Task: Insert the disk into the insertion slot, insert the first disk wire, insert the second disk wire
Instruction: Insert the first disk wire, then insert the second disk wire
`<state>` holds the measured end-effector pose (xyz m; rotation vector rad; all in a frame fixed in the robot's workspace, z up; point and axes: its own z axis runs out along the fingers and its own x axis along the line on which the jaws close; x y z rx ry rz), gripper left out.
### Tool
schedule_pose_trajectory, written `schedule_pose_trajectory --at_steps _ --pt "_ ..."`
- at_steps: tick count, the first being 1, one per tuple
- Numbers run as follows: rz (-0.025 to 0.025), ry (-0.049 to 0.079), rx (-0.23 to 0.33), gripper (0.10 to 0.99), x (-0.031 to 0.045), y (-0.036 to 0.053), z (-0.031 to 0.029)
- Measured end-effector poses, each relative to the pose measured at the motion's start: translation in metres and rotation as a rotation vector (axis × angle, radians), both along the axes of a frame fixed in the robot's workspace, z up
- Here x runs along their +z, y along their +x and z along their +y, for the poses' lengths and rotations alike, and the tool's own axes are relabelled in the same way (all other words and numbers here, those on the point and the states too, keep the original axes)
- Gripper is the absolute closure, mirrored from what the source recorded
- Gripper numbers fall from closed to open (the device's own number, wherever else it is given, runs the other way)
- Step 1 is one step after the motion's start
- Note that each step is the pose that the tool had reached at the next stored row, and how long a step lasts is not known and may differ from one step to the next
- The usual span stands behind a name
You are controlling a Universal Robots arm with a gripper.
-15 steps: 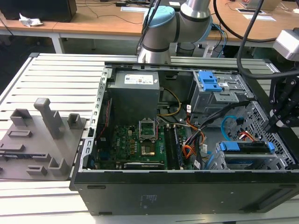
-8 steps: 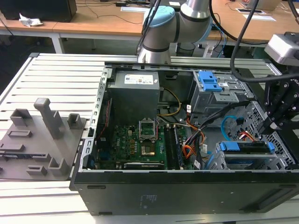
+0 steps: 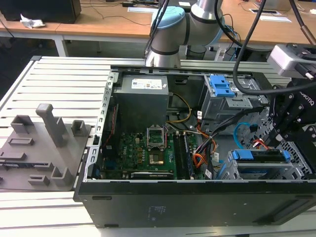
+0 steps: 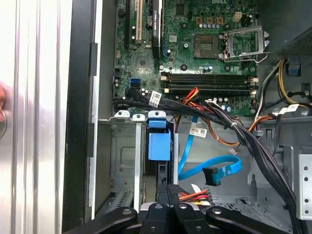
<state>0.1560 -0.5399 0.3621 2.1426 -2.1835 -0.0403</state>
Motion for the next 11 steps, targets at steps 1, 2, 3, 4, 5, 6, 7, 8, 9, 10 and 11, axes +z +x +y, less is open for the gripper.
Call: schedule_pose_trajectory --at_steps 1,2,3,4,5,6,7,8,9,10,11 --pt "0.0000 0.000 0.000 0.980 -0.0003 0.0000 0.0000" --pt "0.0000 0.000 0.000 0.980 -0.0007 0.0000 0.0000" --pt "-0.0001 0.000 0.000 0.980 -0.0008 0.0000 0.0000" --pt "0.0000 0.000 0.000 0.980 -0.0008 0.0000 0.0000" --pt "0.0000 0.000 0.000 0.980 -0.0008 0.0000 0.0000" --pt "0.0000 0.000 0.000 0.980 -0.0008 0.0000 0.0000" --pt "0.0000 0.000 0.000 0.980 -0.0008 0.0000 0.0000" --pt "0.0000 0.000 0.000 0.980 -0.0009 0.0000 0.0000" --pt "0.0000 0.000 0.000 0.980 -0.0009 0.0000 0.0000" --pt "0.0000 0.000 0.000 0.980 -0.0010 0.0000 0.0000" --pt "0.0000 0.000 0.000 0.980 -0.0010 0.0000 0.0000"
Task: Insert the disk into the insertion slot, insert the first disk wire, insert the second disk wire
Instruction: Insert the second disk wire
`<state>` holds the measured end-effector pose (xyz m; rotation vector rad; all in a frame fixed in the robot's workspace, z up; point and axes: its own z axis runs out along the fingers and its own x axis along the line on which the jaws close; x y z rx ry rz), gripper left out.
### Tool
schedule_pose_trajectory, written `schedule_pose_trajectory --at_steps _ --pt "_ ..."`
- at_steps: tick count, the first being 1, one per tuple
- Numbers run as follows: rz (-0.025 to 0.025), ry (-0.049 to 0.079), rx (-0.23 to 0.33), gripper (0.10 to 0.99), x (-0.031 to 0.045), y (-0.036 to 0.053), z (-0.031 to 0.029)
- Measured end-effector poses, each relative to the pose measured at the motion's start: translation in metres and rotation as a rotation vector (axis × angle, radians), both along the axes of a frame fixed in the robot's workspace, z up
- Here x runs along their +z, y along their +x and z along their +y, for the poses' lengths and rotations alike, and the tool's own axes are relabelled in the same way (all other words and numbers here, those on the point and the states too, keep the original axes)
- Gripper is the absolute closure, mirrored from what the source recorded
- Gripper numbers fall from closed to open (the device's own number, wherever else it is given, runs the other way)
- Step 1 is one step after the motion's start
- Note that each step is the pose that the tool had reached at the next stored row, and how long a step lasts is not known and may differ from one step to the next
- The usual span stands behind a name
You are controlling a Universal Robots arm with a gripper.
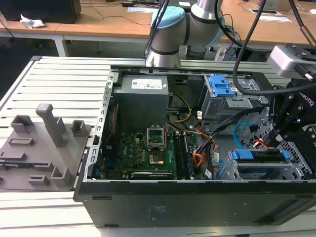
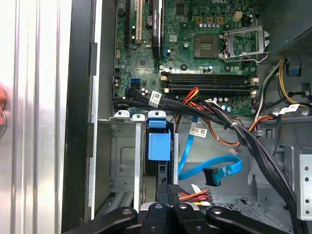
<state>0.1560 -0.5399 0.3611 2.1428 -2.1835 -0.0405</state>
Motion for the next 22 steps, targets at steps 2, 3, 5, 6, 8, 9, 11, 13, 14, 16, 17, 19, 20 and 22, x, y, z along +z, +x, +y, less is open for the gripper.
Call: schedule_pose_trajectory --at_steps 2,3,5,6,8,9,11,13,14,16,17,19,20,22 --pt "0.0000 0.000 0.000 0.973 -0.0001 0.0000 0.0000" --pt "0.0000 0.000 0.000 0.792 -0.0002 0.0000 0.0000" --pt "0.0000 0.000 0.000 0.792 -0.0002 0.0000 0.0000" --pt "0.0000 0.000 0.000 0.725 -0.0003 0.0000 0.0000" --pt "0.0000 0.000 0.000 0.725 -0.0004 -0.0001 0.0017" --pt "0.0000 0.000 0.000 0.725 -0.0003 -0.0001 0.0030" --pt "0.0000 0.000 0.000 0.725 -0.0003 0.0000 0.0063" --pt "0.0000 0.000 0.000 0.725 -0.0004 0.0000 0.0121" --pt "0.0000 0.000 0.000 0.725 -0.0003 0.0000 0.0135" --pt "0.0000 0.000 0.000 0.725 -0.0003 0.0000 0.0198" --pt "0.0001 0.000 0.000 0.725 -0.0003 0.0000 0.0234" --pt "0.0000 0.000 0.000 0.725 -0.0003 0.0000 0.0285" --pt "0.0000 0.000 0.000 0.725 -0.0003 0.0000 0.0305" --pt "0.0000 0.000 0.005 0.725 -0.0008 -0.0036 0.0315"
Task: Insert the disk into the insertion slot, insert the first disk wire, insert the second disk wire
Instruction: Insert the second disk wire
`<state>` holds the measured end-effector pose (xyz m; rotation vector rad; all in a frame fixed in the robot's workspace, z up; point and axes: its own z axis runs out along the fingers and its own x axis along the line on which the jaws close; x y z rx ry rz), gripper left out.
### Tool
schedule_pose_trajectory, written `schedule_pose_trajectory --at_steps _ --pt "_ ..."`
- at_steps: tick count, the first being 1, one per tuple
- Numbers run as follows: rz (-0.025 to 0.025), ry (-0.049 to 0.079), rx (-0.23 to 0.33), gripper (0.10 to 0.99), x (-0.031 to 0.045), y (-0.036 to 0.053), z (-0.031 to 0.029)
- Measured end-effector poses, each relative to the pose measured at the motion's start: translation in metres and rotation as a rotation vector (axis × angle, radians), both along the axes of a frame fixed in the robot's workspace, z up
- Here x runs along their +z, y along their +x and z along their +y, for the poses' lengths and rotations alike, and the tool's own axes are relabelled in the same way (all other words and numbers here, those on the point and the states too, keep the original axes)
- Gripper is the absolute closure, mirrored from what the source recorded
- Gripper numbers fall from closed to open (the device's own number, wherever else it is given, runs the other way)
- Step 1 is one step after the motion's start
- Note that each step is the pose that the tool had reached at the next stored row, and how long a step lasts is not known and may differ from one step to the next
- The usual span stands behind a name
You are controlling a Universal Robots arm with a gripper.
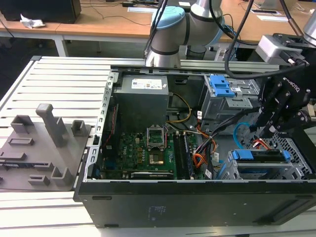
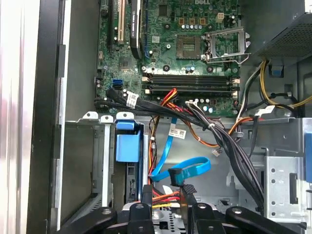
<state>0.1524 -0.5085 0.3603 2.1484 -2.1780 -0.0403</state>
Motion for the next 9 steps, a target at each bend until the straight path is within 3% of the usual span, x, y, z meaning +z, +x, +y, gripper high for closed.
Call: schedule_pose_trajectory --at_steps 4,7,8,9 --pt "0.0000 0.000 0.030 0.725 0.0005 -0.0021 0.0011" --pt "0.0000 0.000 0.062 0.725 0.0071 -0.0022 0.0012" --pt "-0.0002 0.006 0.078 0.725 0.0082 -0.0033 0.0013" --pt "-0.0009 0.024 0.089 0.725 0.0078 -0.0054 0.0014"
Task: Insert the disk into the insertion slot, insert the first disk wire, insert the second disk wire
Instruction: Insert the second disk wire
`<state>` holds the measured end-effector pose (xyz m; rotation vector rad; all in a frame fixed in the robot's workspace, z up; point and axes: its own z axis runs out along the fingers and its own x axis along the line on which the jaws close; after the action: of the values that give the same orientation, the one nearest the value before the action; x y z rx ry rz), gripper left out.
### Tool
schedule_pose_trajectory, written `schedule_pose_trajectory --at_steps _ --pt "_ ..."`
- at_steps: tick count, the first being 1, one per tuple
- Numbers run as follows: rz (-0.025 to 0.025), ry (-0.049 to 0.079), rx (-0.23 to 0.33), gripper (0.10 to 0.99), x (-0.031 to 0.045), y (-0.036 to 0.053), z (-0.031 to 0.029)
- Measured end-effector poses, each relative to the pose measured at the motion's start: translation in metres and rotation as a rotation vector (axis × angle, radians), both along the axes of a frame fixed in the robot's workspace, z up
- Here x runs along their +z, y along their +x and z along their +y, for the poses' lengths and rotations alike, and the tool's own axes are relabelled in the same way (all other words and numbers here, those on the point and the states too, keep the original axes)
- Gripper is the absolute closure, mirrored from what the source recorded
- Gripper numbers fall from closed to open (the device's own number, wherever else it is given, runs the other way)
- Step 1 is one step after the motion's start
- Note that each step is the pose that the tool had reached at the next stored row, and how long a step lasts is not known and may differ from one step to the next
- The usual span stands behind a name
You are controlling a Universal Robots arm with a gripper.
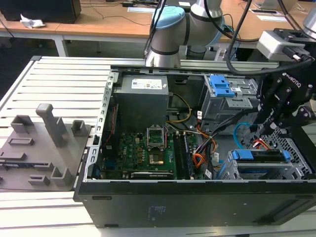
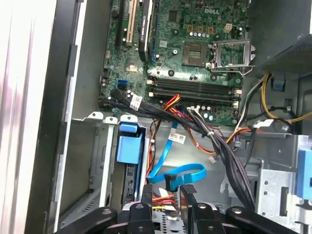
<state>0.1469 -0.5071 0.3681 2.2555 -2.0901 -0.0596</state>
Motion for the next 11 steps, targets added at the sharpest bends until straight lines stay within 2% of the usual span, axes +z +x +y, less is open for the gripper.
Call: schedule_pose_trajectory --at_steps 1,4,5,8,11 --pt "0.0000 0.008 0.004 0.725 -0.0008 -0.0050 0.0000" --pt "-0.0002 0.007 0.008 0.725 -0.0011 -0.0136 0.0000" --pt "-0.0002 0.001 0.014 0.725 -0.0016 -0.0162 0.0000" --pt "-0.0002 -0.007 0.028 0.725 -0.0048 -0.0163 0.0000" --pt "-0.0002 -0.008 0.028 0.725 -0.0048 -0.0164 0.0000"
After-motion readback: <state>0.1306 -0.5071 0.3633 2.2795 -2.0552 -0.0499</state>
